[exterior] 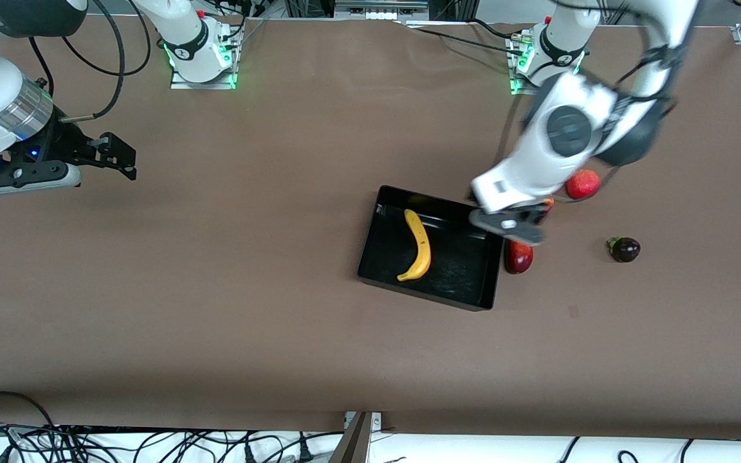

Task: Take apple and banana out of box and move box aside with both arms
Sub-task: 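Lower the left gripper onto the yellow banana in the tray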

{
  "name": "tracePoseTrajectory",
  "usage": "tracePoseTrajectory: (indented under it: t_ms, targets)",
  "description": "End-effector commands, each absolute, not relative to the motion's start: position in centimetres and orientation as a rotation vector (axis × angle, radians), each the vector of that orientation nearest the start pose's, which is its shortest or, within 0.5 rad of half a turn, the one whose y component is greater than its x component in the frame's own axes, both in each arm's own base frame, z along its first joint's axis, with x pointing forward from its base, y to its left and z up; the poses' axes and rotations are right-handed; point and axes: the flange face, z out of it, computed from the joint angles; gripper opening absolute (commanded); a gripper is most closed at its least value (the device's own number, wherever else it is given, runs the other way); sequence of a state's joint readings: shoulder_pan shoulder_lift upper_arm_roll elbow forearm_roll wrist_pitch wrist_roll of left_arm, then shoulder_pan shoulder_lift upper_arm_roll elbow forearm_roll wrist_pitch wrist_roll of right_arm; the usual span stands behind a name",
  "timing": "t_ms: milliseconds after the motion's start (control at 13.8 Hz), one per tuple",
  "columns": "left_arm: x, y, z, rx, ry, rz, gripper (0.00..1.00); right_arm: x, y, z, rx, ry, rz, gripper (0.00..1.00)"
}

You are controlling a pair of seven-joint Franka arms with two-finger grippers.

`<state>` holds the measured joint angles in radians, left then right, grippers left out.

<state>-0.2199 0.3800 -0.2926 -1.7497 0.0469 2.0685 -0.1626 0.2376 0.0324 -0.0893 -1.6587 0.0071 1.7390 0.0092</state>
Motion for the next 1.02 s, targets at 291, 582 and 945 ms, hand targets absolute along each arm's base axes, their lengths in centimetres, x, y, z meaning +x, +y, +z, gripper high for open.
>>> tracePoseTrajectory:
  t_ms: [291,582,945]
  targets:
    - [56.2,-40.8,22.1,-3.183,0.491,0.157,1.00,57.0,8.5,58.4,-3.130,-0.206,-0.072,1.00]
    - [55.6,-41.2,19.7,-3.113,0.549,0.125,1.00,57.0,8.5,58.4,-3.130,-0.206,-0.070,1.00]
    - [55.3,-41.0,17.7,-3.121,0.526,0.128,0.15,57.0,8.3,58.4,-3.131,-0.202,-0.070,1.00]
